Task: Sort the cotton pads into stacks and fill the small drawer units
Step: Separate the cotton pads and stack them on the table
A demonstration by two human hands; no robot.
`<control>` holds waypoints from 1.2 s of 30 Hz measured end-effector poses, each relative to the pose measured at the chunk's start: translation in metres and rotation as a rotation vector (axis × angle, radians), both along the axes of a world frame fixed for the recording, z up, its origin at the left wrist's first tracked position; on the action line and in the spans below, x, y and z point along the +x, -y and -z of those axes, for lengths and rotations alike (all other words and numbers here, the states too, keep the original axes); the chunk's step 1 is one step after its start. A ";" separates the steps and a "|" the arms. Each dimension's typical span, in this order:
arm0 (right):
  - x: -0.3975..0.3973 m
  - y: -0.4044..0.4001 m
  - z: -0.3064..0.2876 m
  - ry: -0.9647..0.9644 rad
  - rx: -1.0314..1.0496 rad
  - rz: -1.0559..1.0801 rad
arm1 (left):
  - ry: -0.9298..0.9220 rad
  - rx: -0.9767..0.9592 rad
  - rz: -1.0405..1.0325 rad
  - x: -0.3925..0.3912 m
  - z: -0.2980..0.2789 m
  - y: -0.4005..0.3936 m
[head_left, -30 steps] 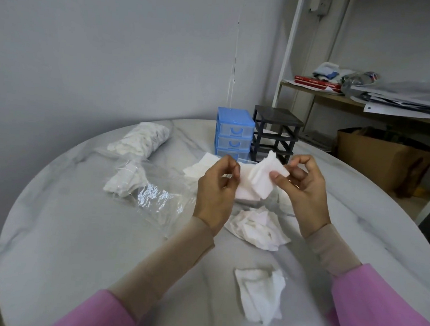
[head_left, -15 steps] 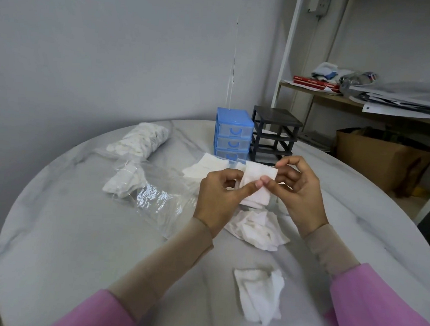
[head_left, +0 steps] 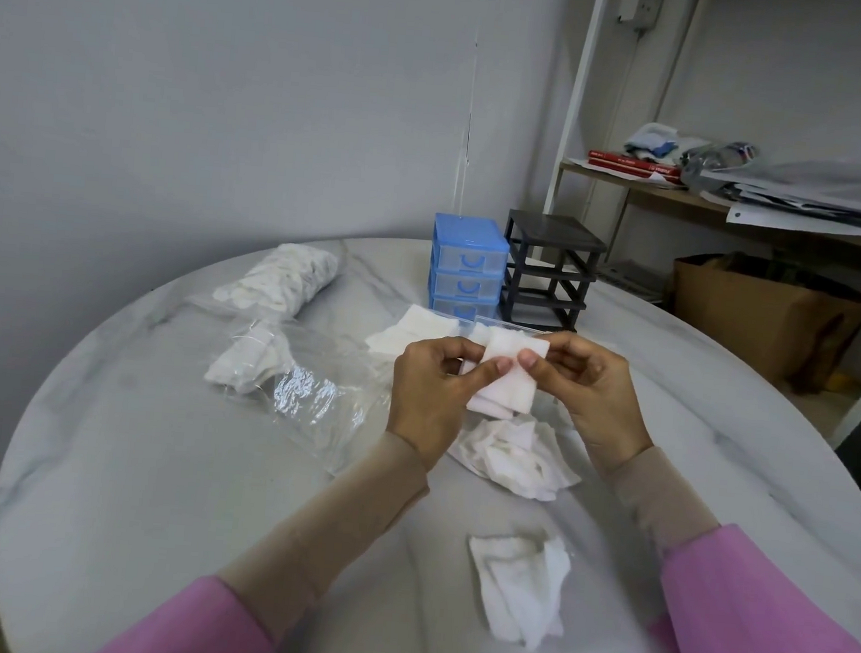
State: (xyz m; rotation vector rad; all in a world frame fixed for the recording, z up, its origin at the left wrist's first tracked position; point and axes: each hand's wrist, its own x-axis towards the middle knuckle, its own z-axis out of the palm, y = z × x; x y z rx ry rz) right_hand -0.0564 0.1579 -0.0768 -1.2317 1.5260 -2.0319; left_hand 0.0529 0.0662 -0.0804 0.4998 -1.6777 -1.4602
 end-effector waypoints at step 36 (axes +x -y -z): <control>0.005 0.002 0.001 0.064 0.041 0.056 | -0.119 0.262 0.138 0.001 0.000 0.001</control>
